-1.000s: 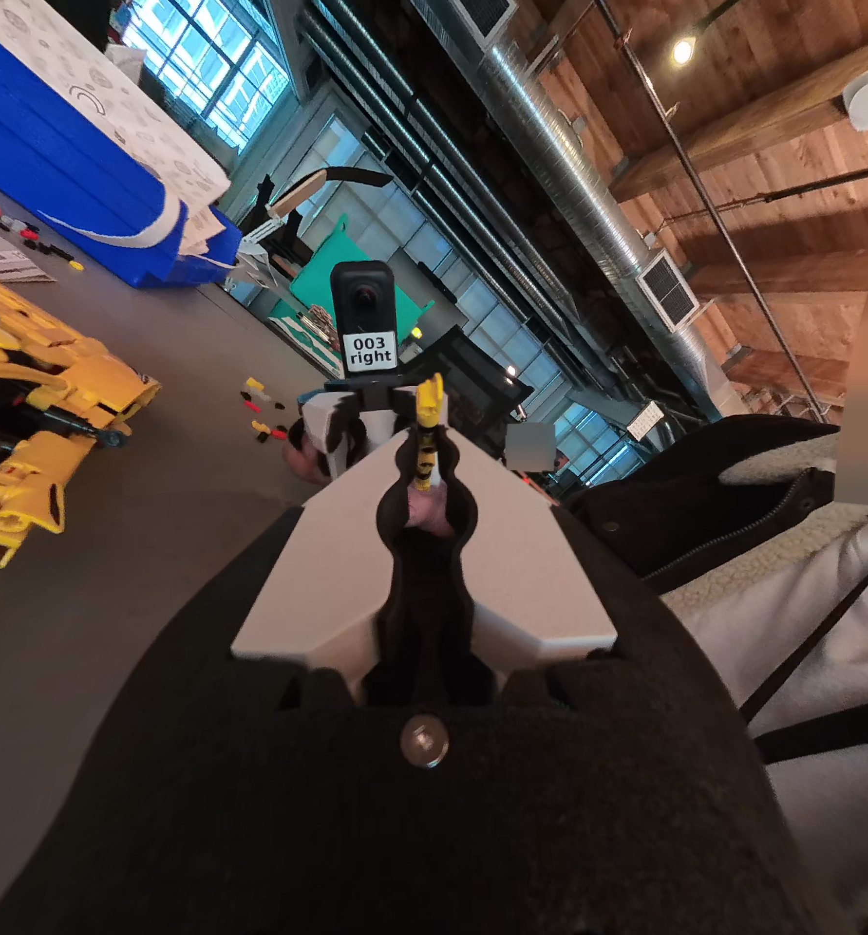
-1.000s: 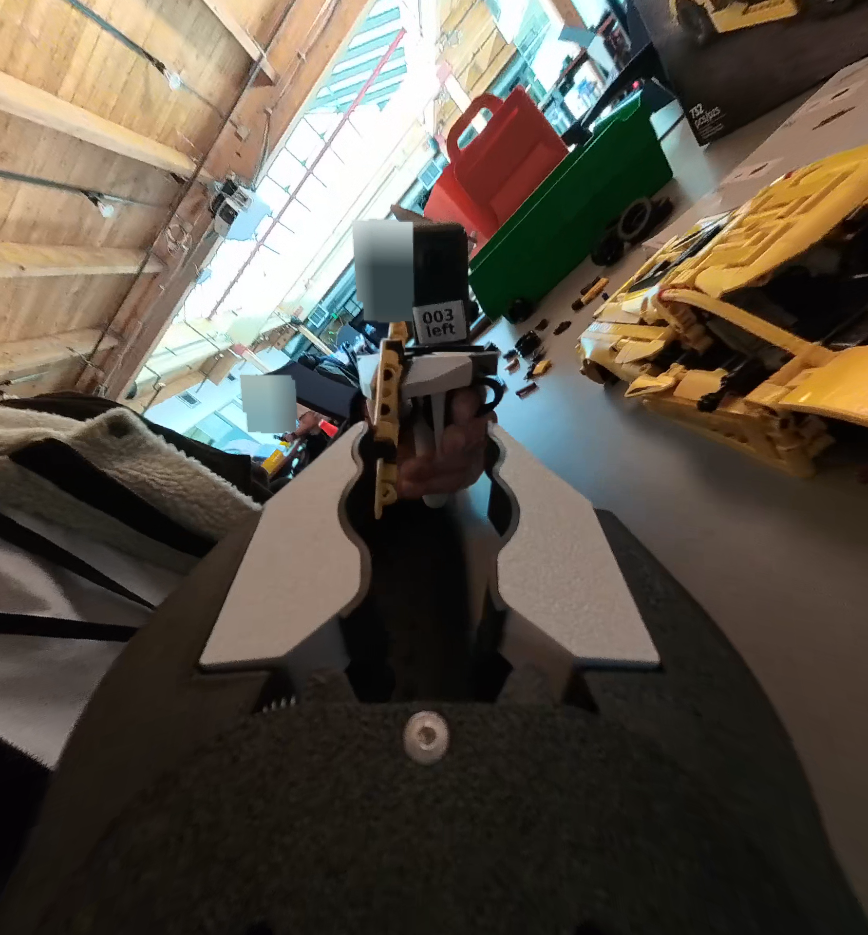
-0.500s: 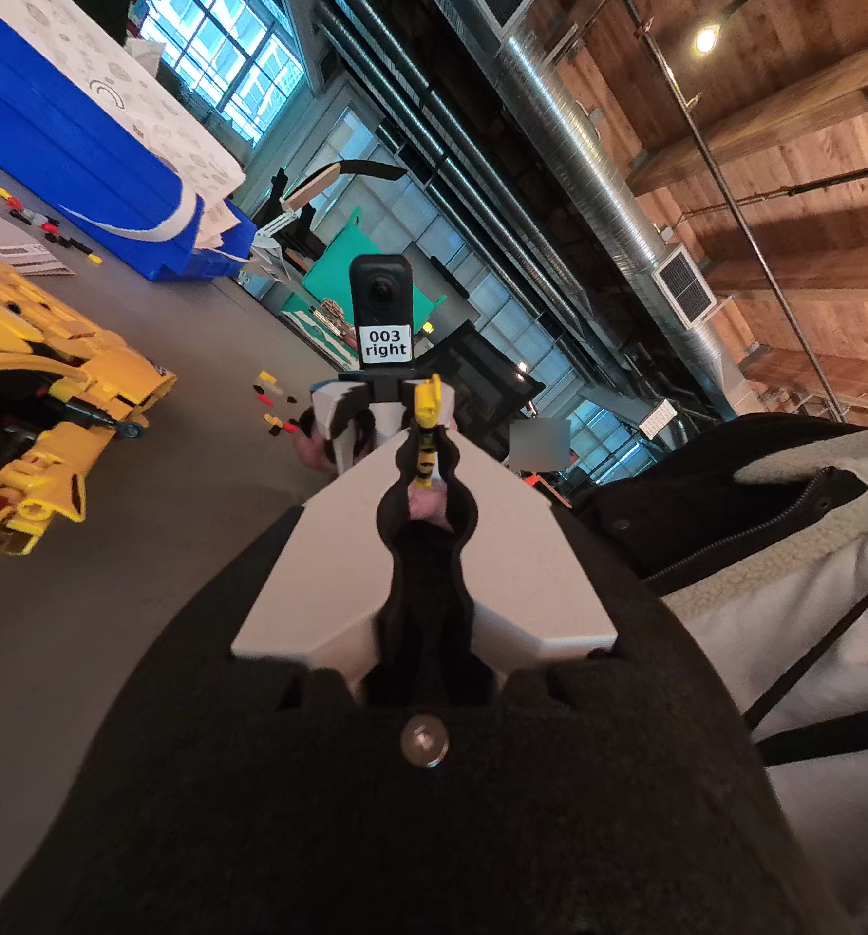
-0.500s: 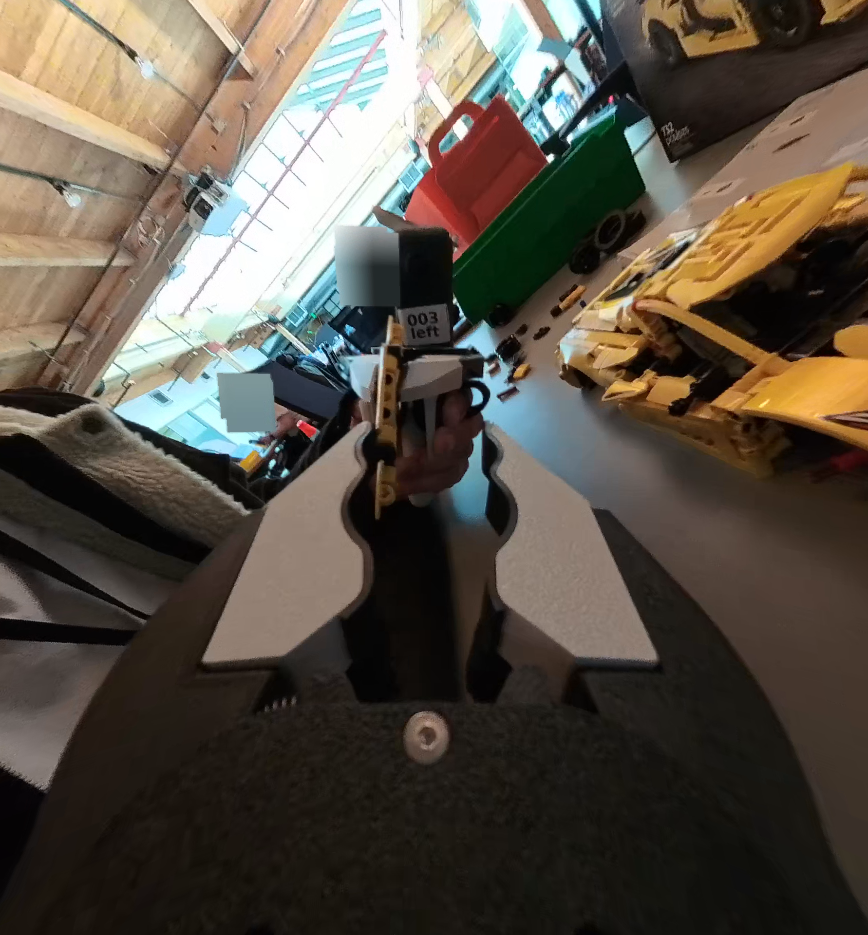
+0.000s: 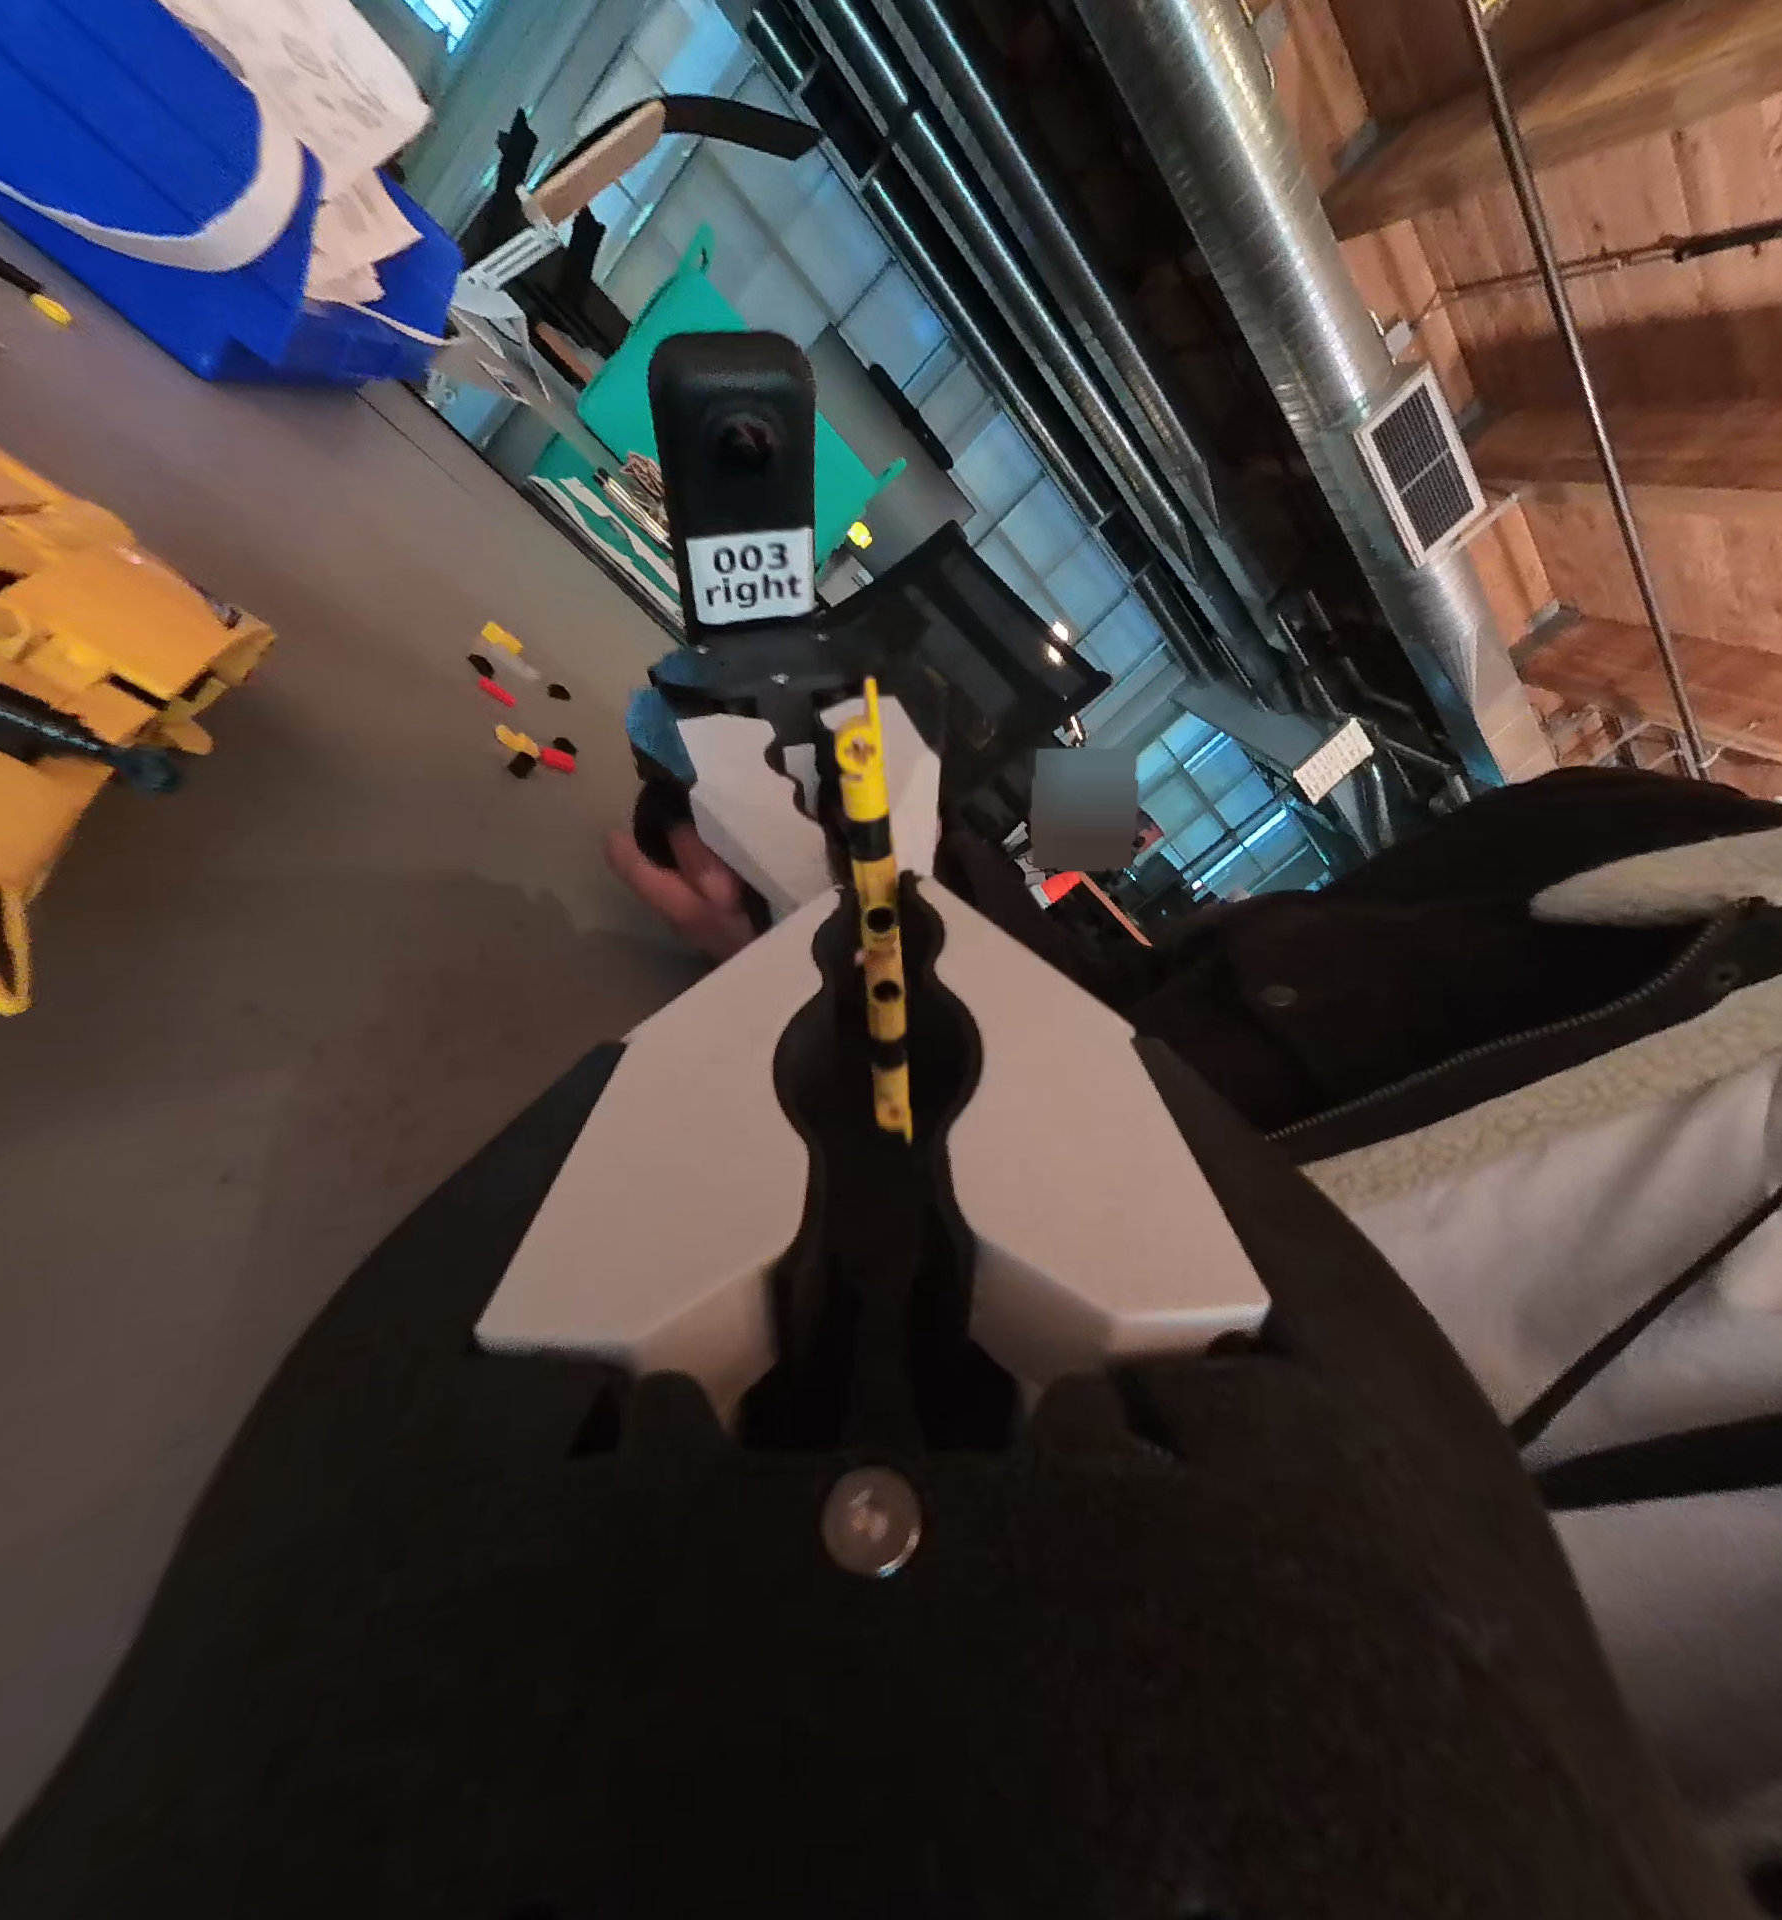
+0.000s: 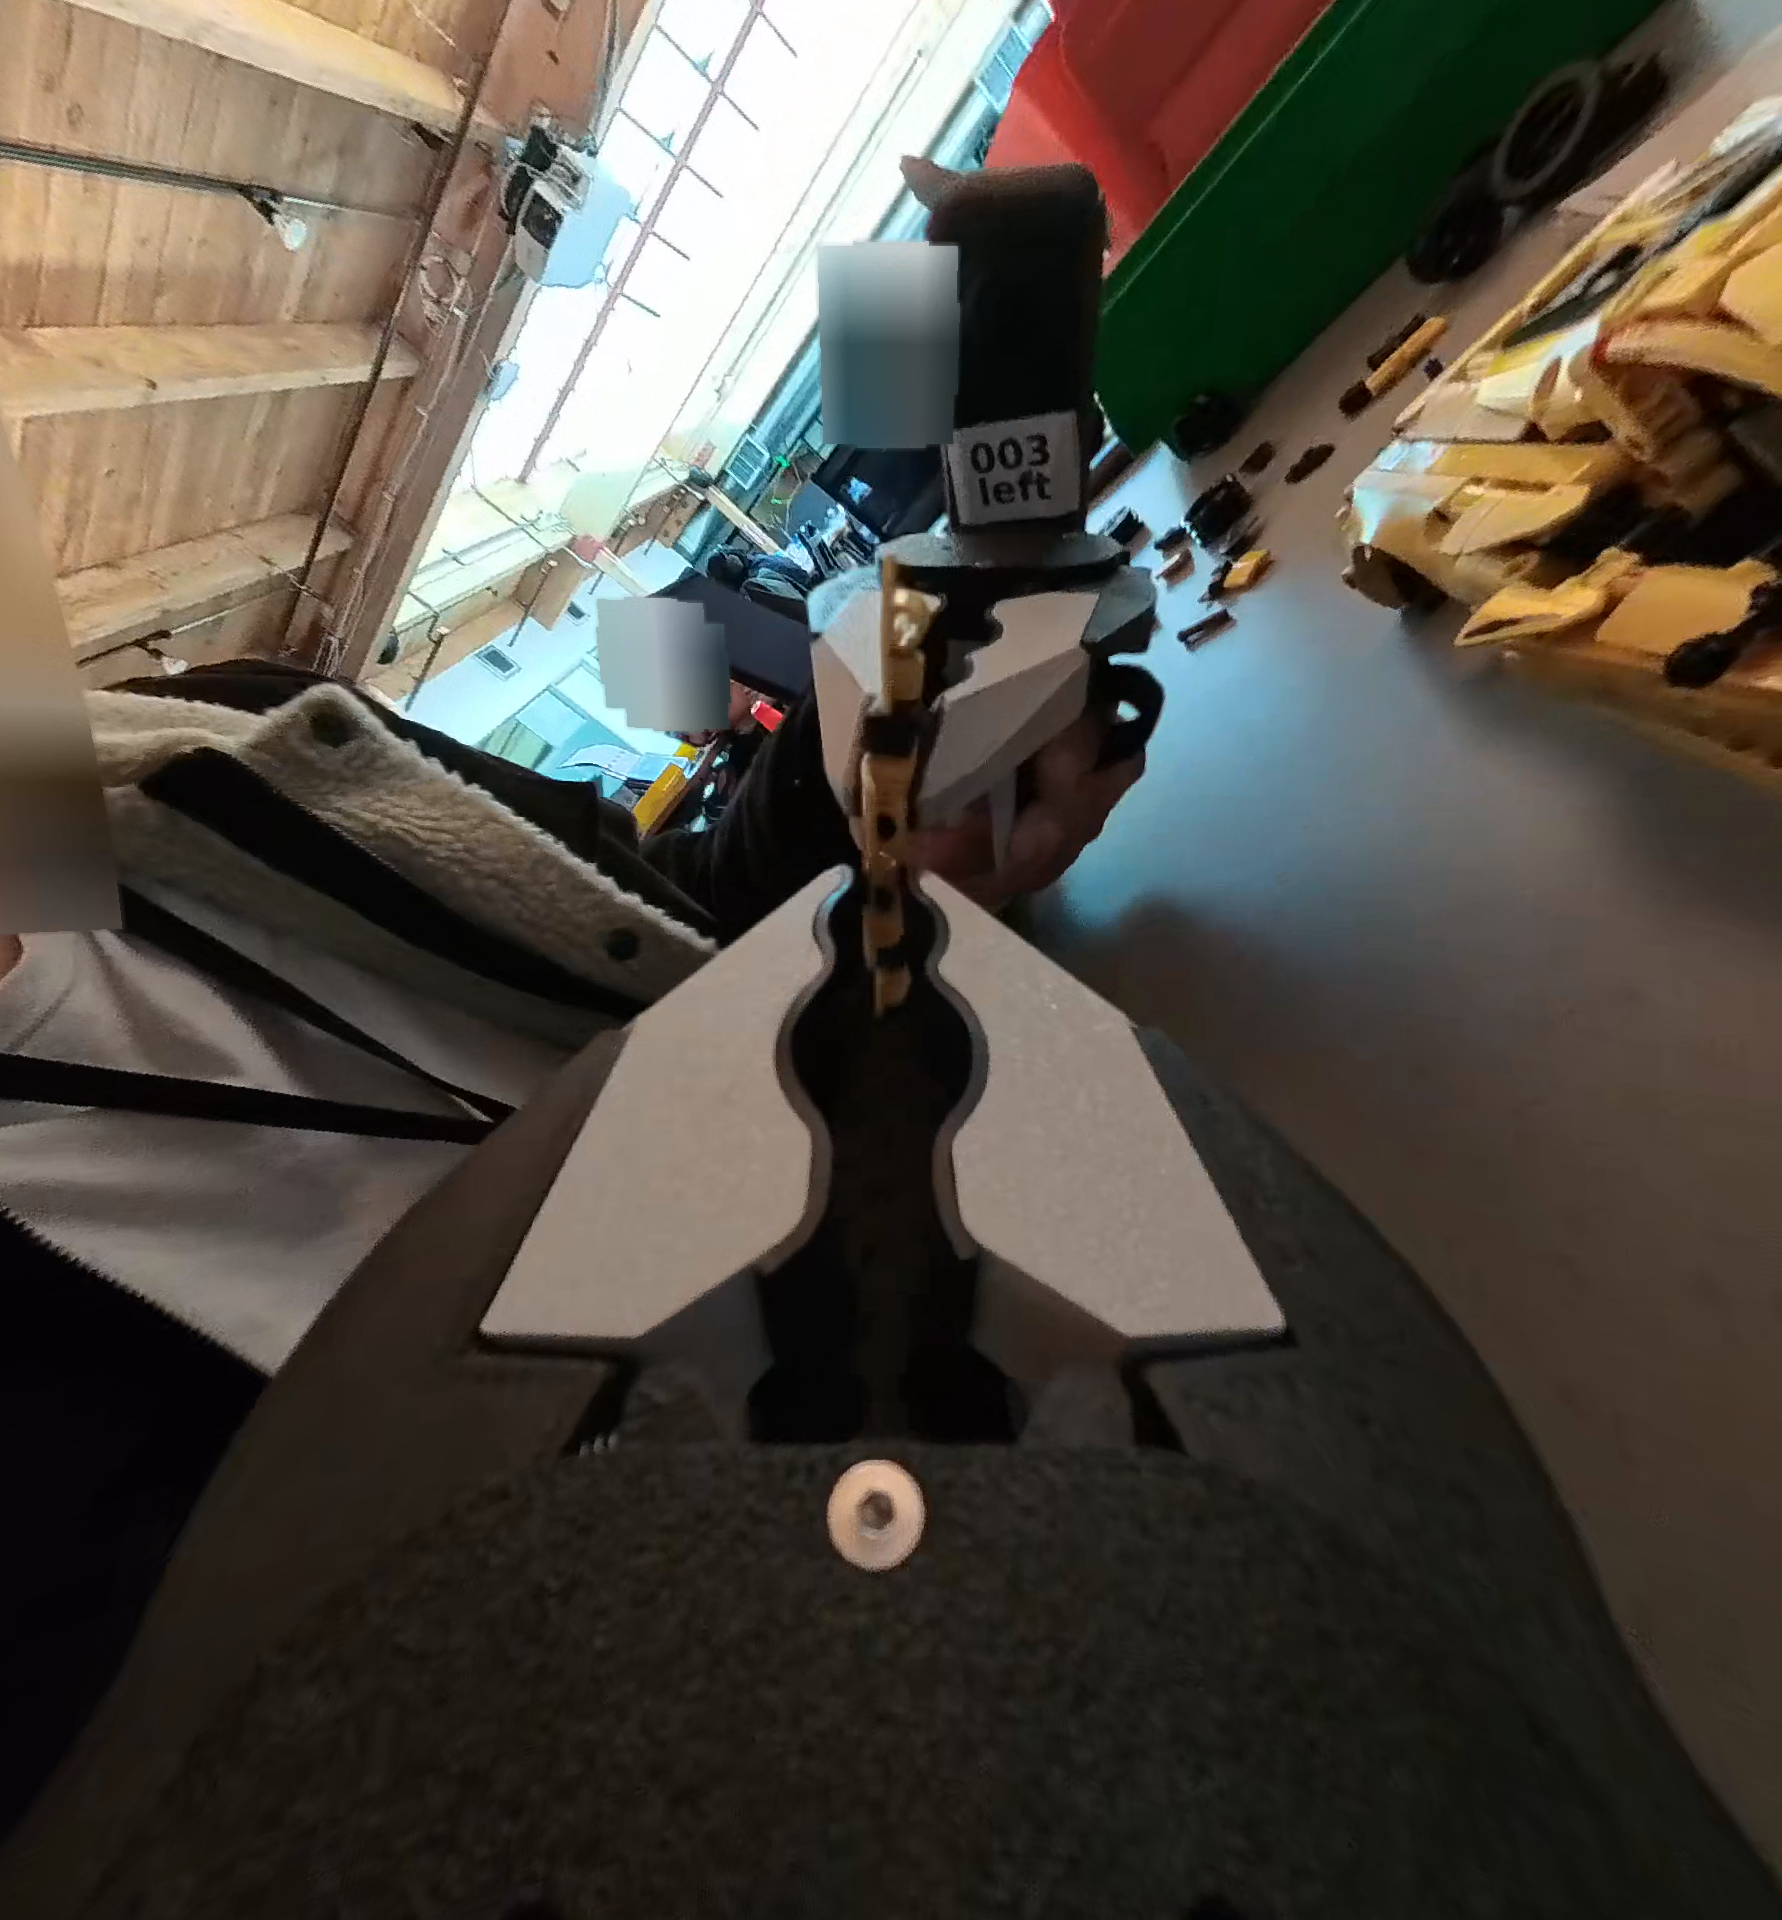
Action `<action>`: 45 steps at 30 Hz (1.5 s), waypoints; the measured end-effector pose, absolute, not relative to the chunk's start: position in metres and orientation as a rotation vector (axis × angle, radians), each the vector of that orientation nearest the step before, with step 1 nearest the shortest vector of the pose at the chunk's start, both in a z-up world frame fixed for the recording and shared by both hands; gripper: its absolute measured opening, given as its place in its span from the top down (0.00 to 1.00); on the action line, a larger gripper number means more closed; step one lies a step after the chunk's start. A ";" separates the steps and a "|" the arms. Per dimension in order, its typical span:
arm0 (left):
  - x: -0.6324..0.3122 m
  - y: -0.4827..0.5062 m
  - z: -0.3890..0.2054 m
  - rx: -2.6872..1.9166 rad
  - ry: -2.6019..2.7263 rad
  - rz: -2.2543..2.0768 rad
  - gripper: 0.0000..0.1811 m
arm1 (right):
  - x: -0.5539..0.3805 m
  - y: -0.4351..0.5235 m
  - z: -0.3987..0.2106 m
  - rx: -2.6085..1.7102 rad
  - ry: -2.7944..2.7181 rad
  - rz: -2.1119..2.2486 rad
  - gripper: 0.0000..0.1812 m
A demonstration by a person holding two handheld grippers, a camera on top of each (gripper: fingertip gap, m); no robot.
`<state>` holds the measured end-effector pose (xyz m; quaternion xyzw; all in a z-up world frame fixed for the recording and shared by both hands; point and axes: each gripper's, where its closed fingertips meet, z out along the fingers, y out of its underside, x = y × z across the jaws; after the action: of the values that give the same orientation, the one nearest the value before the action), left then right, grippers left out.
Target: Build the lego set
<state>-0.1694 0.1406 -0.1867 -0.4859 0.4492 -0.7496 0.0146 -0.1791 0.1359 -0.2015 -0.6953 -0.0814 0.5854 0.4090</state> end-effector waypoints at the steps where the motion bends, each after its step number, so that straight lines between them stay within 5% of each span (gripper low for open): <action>1: -0.168 0.142 -0.187 -1.524 1.382 -2.333 0.96 | -0.181 0.137 -0.204 -1.764 -0.198 1.480 0.96; 8: -0.163 0.190 -0.182 -1.586 1.048 -2.277 0.90 | -0.127 0.172 -0.202 -1.641 0.194 1.281 0.97; 17: -0.158 0.147 -0.199 -1.528 1.415 -2.021 0.90 | 0.028 0.150 -0.222 -1.243 0.902 0.999 0.97; 36: -0.151 0.134 -0.209 -1.218 1.591 -1.521 0.93 | 0.005 0.154 -0.208 -1.322 0.755 1.000 0.97; 45: -0.142 0.173 -0.229 -1.376 1.533 -1.283 0.77 | -0.076 0.168 -0.196 -1.612 0.322 0.960 0.96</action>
<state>-0.1418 0.1727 -0.2291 -0.5312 0.5919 -0.4952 0.3497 -0.0760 0.1682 -0.1956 -0.6898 0.1378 0.4105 0.5802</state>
